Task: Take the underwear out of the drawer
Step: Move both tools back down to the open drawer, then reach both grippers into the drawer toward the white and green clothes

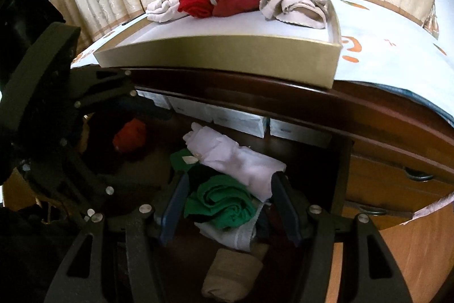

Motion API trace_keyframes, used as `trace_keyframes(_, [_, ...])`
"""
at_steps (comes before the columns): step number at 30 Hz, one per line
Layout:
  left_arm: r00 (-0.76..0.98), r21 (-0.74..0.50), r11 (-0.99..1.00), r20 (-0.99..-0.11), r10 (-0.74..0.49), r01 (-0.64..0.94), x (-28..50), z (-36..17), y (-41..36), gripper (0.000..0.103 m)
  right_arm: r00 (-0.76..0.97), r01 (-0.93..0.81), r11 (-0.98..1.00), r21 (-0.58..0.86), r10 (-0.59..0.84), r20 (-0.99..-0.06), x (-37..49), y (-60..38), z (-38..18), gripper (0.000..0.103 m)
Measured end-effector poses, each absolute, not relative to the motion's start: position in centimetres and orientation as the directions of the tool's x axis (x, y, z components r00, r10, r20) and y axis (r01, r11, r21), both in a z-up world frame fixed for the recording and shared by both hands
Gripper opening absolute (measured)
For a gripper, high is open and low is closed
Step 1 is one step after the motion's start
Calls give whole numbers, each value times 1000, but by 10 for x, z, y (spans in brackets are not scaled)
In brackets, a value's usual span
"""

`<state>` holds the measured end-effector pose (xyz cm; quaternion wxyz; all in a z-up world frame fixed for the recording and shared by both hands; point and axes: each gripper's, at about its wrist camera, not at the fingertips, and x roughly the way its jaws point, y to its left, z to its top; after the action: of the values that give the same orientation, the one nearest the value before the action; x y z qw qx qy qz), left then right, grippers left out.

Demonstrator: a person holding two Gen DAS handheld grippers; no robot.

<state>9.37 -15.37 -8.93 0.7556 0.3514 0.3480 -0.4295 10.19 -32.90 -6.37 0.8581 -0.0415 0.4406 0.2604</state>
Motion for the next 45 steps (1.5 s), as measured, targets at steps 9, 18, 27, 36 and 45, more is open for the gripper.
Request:
trace_keyframes(9, [360, 247, 322, -860, -361, 914, 90, -120, -165, 73, 465, -480, 863, 159, 404, -788, 102, -331, -74, 63])
trace_keyframes(18, [346, 236, 325, -876, -336, 916, 88, -143, -170, 74, 464, -475, 868, 147, 389, -796, 104, -331, -79, 63])
trace_keyframes(27, [315, 206, 333, -895, -317, 920, 70, -136, -146, 13, 466, -487, 868, 97, 352, -812, 105, -324, -82, 63])
trace_keyframes(36, [266, 149, 352, -912, -312, 924, 45, -123, -94, 13, 434, -549, 835, 35, 320, -842, 111, -302, -90, 63])
trace_keyframes(45, [213, 108, 324, -927, -309, 940, 45, -123, -94, 25, 414, -590, 807, 6, 309, -856, 114, -275, -93, 63])
